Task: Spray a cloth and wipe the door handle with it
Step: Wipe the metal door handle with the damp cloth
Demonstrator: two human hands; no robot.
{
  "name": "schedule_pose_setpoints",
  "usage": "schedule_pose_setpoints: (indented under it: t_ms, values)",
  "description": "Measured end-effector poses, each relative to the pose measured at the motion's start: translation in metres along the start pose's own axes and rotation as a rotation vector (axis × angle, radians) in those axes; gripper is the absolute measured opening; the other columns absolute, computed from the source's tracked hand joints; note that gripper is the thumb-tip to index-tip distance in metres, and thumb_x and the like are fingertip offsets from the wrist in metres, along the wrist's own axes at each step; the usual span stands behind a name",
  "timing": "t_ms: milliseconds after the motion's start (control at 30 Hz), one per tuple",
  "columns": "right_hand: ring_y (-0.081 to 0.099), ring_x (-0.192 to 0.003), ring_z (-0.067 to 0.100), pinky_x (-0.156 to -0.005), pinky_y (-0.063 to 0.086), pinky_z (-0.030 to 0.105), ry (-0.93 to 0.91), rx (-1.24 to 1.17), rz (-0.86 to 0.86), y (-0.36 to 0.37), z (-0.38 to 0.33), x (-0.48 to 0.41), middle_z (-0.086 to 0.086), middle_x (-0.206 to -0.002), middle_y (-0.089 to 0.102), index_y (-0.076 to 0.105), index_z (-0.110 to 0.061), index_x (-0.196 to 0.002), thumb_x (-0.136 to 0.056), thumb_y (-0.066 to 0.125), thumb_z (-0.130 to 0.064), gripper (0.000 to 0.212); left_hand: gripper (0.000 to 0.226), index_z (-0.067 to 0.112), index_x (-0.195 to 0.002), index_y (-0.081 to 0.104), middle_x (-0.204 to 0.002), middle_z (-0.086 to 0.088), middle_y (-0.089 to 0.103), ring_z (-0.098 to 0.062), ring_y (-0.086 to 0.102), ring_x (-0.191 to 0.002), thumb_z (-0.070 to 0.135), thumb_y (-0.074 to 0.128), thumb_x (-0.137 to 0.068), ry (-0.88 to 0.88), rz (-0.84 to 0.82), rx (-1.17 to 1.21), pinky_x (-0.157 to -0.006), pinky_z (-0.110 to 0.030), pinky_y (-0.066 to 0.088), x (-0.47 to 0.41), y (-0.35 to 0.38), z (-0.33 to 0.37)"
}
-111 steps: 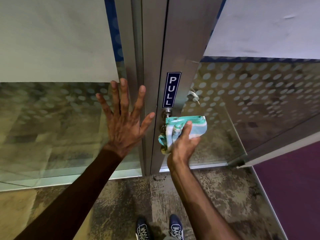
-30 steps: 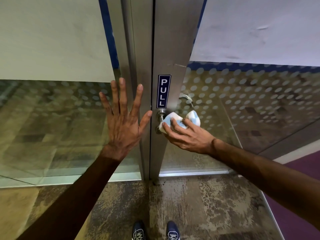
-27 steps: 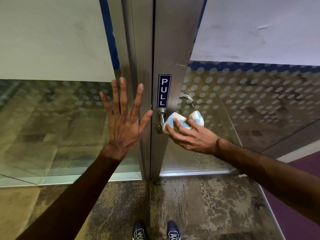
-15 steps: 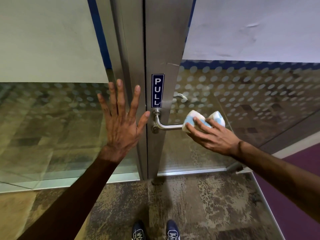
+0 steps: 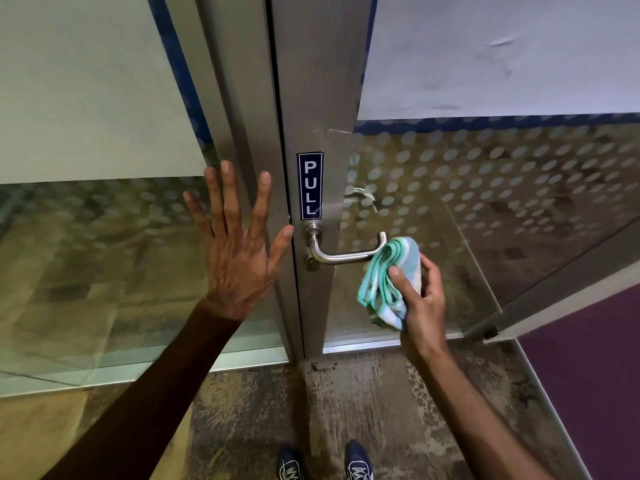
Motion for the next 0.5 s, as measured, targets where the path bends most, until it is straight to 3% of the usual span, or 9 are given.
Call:
schedule_pose_setpoints:
  t_ms: [133,300,400,500]
  values:
    - [0.072,-0.097,0.027,-0.089,0.057,0.051,0.143,-0.282,0.038,0.035,0.012,-0.01,0.015,-0.119,0.071,0.048,-0.013,-0.135,-0.098,0.067,-0.012,0.041,0.069,0.023,-0.163,0.016,-0.167,0.006,-0.037,-0.022,-0.026,-0.157,0.063,0.026,-0.107,-0.003,-0.005,0.004,-0.124,-0.069,0.001,-0.002,-0.005,0.003]
    - [0.07,-0.094,0.025,-0.087,0.056,0.044,0.24,-0.529,0.054,0.058,0.022,-0.018,0.014,-0.117,0.067,0.05,-0.016,-0.13,-0.1,0.063,-0.013,0.033,0.07,0.022,-0.163,0.015,-0.169,0.006,-0.032,-0.022,-0.026,-0.157,0.063,0.025,-0.107,-0.004,-0.006,-0.007,-0.124,-0.069,0.001,-0.004,-0.006,0.003]
    - [0.069,-0.097,0.027,-0.087,0.057,0.044,0.262,-0.593,0.087,0.07,0.027,-0.021,0.017,-0.122,0.065,0.05,-0.016,-0.135,-0.099,0.063,-0.013,0.038,0.069,0.02,-0.162,0.021,-0.171,-0.011,-0.004,-0.022,-0.025,-0.158,0.062,0.026,-0.107,-0.02,0.001,-0.003,-0.123,-0.07,0.003,-0.005,-0.006,0.002]
    - [0.067,-0.11,0.037,-0.104,0.051,0.059,0.256,-0.593,0.192,0.081,0.034,-0.02,0.026,-0.134,0.064,0.047,-0.014,-0.133,-0.098,0.064,-0.013,0.039,0.07,0.019,-0.162,0.021,-0.164,-0.022,0.011,-0.022,-0.024,-0.158,0.062,0.026,-0.107,-0.028,0.022,-0.012,-0.124,-0.067,0.001,-0.004,-0.008,-0.001]
Point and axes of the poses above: each hand's wrist, its own x-axis away from the middle knuckle, its own y-axis out of the palm, z = x × y, the point moved 5 cm from there along -x, towards the middle knuckle
